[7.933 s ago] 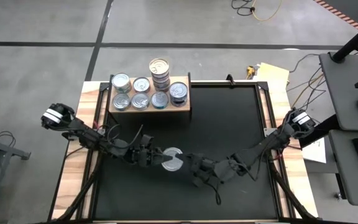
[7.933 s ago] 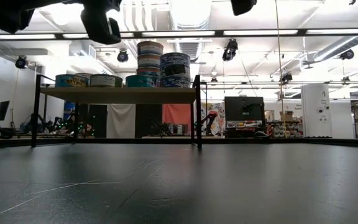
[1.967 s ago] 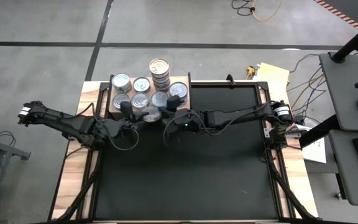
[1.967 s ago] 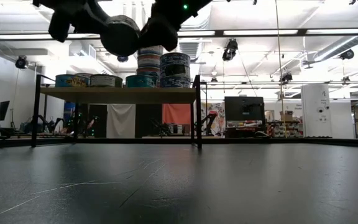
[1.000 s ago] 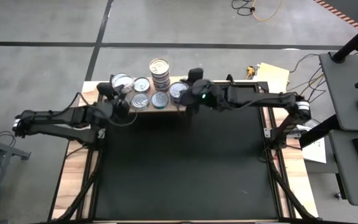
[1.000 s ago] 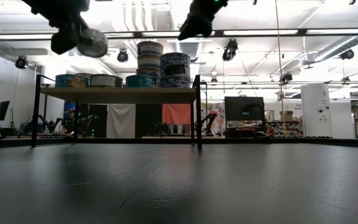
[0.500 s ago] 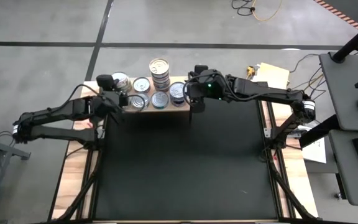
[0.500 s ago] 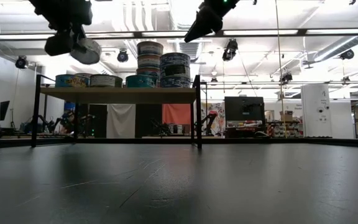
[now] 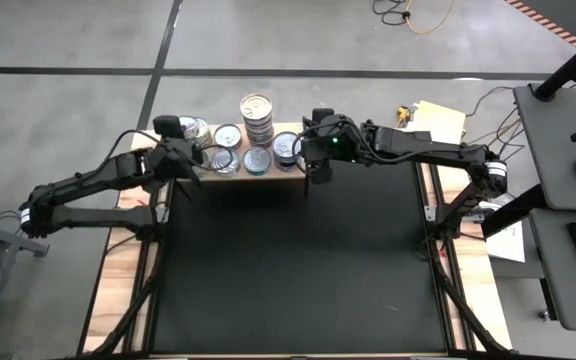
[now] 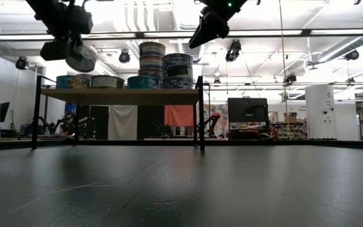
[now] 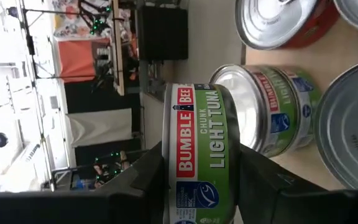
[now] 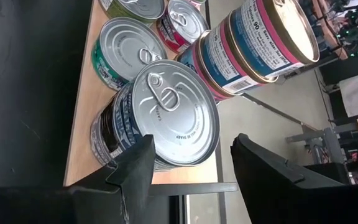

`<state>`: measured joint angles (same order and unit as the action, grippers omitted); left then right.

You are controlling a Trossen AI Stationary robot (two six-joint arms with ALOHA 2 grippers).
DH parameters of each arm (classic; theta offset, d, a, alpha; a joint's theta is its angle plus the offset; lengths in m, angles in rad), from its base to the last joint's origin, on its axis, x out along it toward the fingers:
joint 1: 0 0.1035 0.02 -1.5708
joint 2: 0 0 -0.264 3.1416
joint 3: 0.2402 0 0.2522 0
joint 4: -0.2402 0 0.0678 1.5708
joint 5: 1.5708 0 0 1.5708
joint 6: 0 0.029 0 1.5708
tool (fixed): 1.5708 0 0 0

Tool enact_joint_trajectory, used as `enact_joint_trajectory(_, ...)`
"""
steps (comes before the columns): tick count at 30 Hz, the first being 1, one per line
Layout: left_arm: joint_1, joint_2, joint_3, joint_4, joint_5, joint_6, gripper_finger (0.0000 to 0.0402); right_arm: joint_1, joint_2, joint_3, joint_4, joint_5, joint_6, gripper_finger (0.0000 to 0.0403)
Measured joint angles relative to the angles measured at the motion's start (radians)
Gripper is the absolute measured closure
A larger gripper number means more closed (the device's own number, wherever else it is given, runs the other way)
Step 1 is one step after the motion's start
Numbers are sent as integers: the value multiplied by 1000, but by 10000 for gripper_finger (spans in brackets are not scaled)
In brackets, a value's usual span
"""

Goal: Stack canned seafood by type on shelf
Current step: Stack the green/white tuna can on top of the other green/white tuna can on the shelf

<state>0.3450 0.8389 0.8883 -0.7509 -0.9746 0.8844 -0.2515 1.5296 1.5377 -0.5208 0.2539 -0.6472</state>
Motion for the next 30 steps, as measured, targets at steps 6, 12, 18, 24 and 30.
enact_joint_trajectory(6, 42, 2, 0, -4, 98, 36, 276, 0, 0, -1, 0, 0, 0, 207)
enact_joint_trajectory(12, 74, 17, 0, -6, 103, 50, 275, 0, 0, -1, 0, 0, 0, 207)
enact_joint_trajectory(18, 97, 53, 1, 4, 119, 50, 275, 0, 1, -1, 0, 0, 1, 211)
enact_joint_trajectory(24, 118, 72, 1, 2, 91, 50, 261, 0, 1, -1, -4, 0, 3, 215)
enact_joint_trajectory(30, 122, 76, 1, -2, 102, 44, 256, 0, 1, -1, -9, 0, 11, 214)
